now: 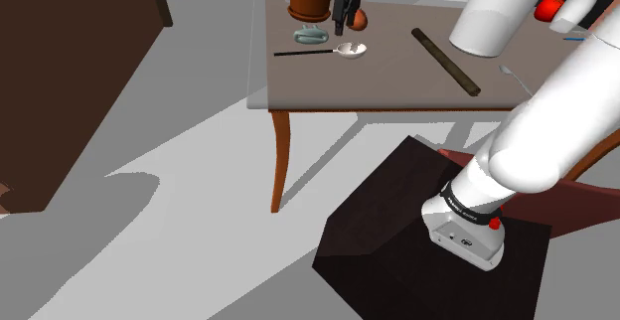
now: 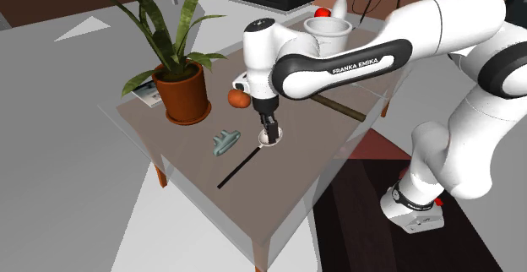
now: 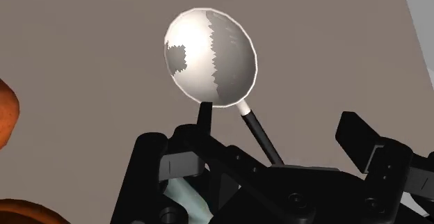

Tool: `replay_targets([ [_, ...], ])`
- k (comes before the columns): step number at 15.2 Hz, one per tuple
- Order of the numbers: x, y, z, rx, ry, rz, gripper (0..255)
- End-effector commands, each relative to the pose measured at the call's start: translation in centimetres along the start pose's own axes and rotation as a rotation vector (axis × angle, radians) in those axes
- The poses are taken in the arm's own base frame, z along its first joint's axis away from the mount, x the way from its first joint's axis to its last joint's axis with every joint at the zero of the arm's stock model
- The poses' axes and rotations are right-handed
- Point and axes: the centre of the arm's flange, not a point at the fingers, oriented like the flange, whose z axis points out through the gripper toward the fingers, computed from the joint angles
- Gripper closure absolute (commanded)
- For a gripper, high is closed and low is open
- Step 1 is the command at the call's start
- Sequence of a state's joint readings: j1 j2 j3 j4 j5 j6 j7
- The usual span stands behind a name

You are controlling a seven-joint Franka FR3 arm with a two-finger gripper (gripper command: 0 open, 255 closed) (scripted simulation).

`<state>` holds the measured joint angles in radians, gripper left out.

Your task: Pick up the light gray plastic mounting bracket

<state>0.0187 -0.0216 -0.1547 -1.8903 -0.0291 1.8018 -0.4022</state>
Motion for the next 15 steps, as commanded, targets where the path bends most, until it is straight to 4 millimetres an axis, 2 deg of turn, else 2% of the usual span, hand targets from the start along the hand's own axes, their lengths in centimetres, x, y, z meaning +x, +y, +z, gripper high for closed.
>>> replay_targets([
  [1, 2.2, 1.0, 0.5, -0.012, 0.006, -0.031, 0],
  [12, 15.1, 4.8, 1.7, -0.075, 0.035, -0.189, 0],
  [15, 15.2, 4.8, 3.3, -0.075, 0.035, -0.189, 0],
])
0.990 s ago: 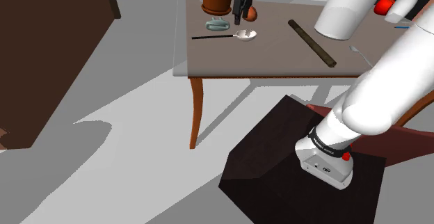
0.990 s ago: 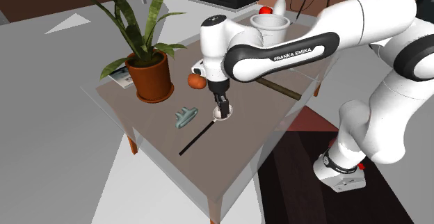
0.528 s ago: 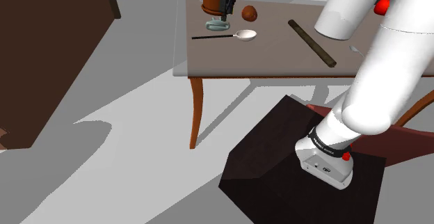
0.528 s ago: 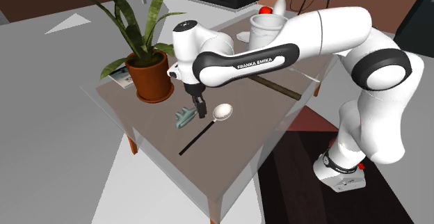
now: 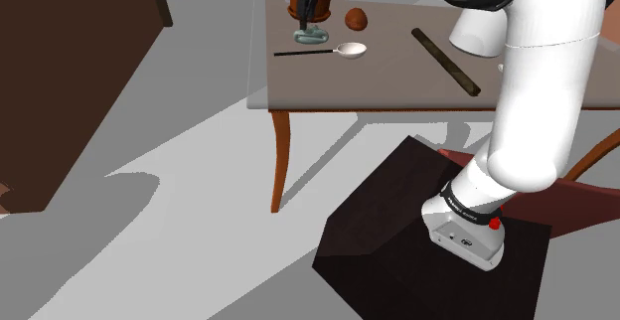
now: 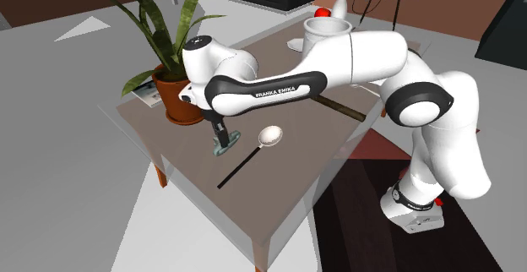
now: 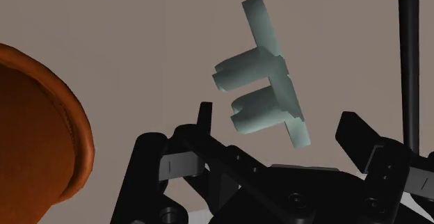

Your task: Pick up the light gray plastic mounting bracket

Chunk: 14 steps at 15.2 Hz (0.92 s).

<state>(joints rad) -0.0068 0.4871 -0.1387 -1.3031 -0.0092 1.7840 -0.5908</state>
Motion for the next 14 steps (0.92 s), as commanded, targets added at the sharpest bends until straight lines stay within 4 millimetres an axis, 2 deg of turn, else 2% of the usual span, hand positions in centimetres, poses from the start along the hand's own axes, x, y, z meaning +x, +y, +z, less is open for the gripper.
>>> replay_targets([
  [1, 0.4, 0.1, 1.1, -0.001, 0.001, -0.002, 0],
  [4, 0.4, 0.0, 2.6, -0.001, 0.001, -0.002, 0],
  [6, 0.4, -0.1, 2.9, -0.001, 0.001, -0.002, 0],
  [7, 0.4, 0.0, 3.0, -0.001, 0.001, -0.002, 255],
  [14, 0.4, 0.0, 3.0, -0.001, 0.001, -0.002, 255],
])
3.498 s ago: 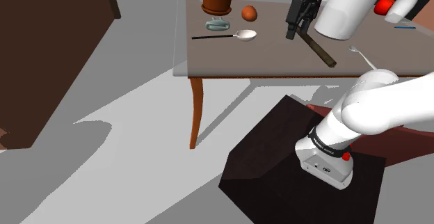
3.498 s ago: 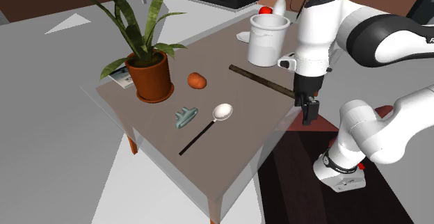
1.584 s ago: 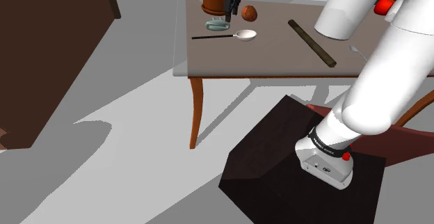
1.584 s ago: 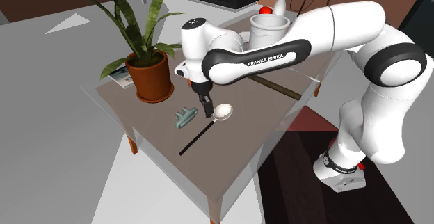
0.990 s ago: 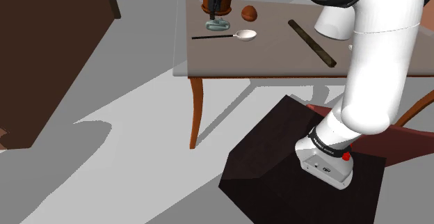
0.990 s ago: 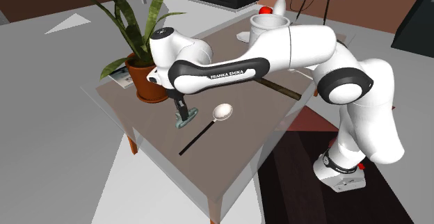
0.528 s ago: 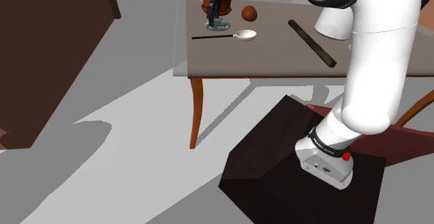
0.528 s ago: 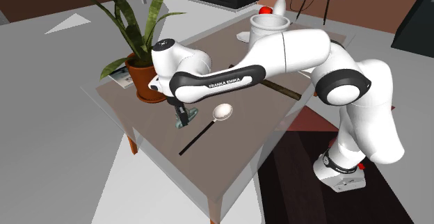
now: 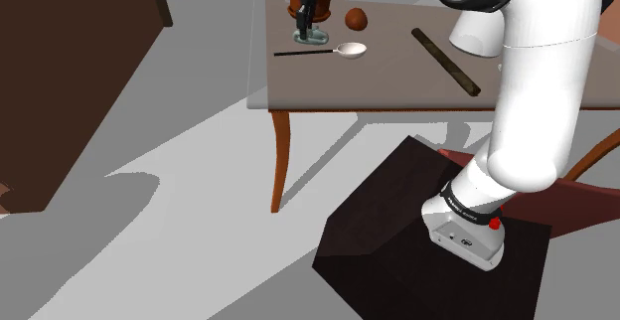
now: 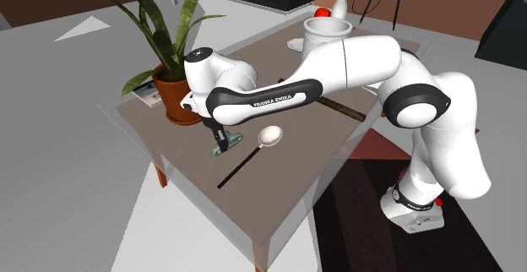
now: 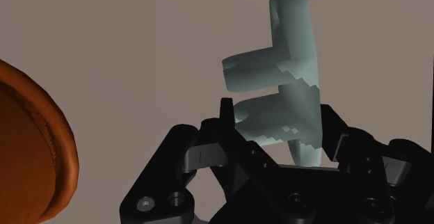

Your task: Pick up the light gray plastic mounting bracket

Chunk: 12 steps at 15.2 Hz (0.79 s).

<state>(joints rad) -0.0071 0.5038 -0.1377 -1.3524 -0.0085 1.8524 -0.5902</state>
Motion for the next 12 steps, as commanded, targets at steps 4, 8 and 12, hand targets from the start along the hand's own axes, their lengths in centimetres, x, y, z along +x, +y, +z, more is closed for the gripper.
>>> replay_targets([
  [4, 0.0, 0.0, -1.0, 0.001, -0.001, 0.000, 255],
  [8, -0.1, 0.1, -3.1, 0.001, -0.001, 0.000, 255],
  [12, -0.2, 0.2, -5.3, 0.001, -0.001, 0.000, 255],
])
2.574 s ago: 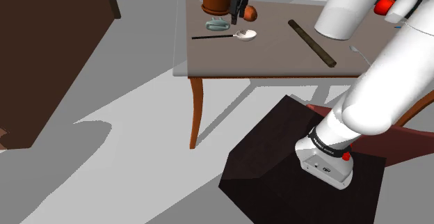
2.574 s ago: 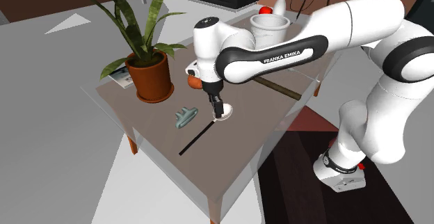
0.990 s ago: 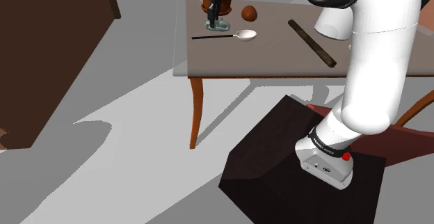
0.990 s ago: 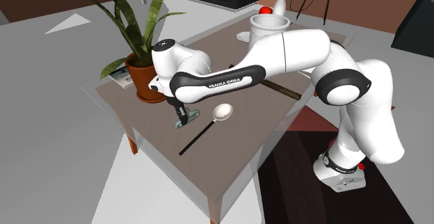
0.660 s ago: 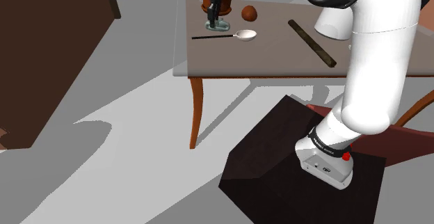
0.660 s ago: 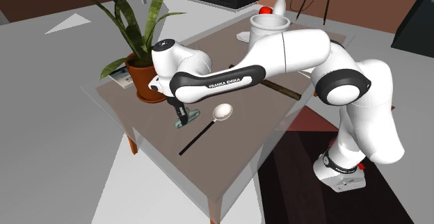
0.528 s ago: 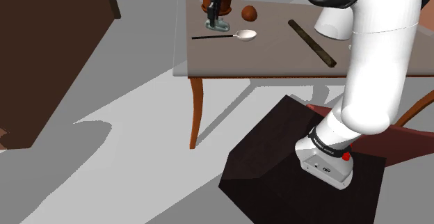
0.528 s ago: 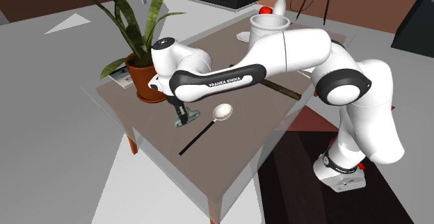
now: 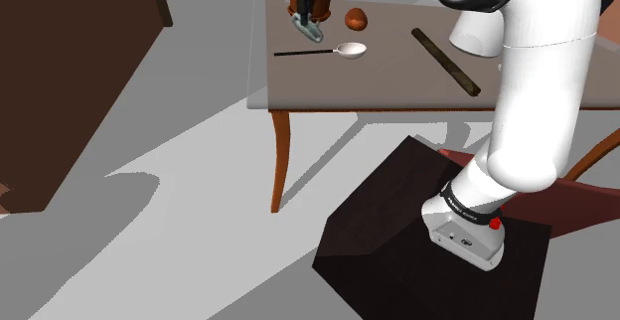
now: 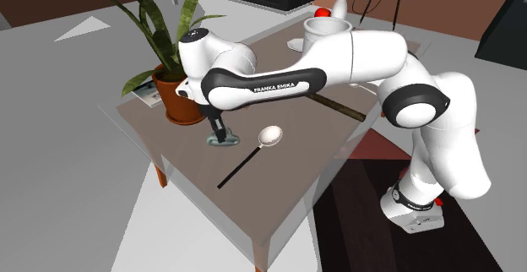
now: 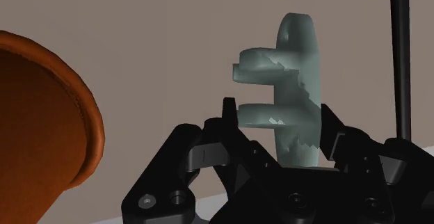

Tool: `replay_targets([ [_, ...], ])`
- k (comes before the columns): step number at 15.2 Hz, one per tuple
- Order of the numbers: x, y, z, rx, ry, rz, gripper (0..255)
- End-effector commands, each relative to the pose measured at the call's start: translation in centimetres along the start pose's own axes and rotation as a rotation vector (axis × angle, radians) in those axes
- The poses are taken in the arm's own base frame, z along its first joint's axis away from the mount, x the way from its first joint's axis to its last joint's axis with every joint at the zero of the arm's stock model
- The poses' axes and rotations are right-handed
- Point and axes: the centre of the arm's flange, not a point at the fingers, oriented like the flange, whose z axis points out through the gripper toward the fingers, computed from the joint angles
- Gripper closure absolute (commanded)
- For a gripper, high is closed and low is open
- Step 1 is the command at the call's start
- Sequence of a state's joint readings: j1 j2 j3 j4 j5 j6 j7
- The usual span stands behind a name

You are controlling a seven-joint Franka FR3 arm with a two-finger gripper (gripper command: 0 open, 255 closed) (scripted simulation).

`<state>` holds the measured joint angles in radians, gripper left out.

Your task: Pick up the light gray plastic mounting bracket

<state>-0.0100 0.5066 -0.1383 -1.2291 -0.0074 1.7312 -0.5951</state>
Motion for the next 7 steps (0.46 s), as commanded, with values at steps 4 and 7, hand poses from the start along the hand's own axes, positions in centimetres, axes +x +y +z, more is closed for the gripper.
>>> replay_targets([
  [4, -0.2, 0.1, -2.7, 0.000, 0.000, 0.000, 255],
  [7, -0.2, 0.1, -3.3, 0.000, 0.000, 0.000, 255],
])
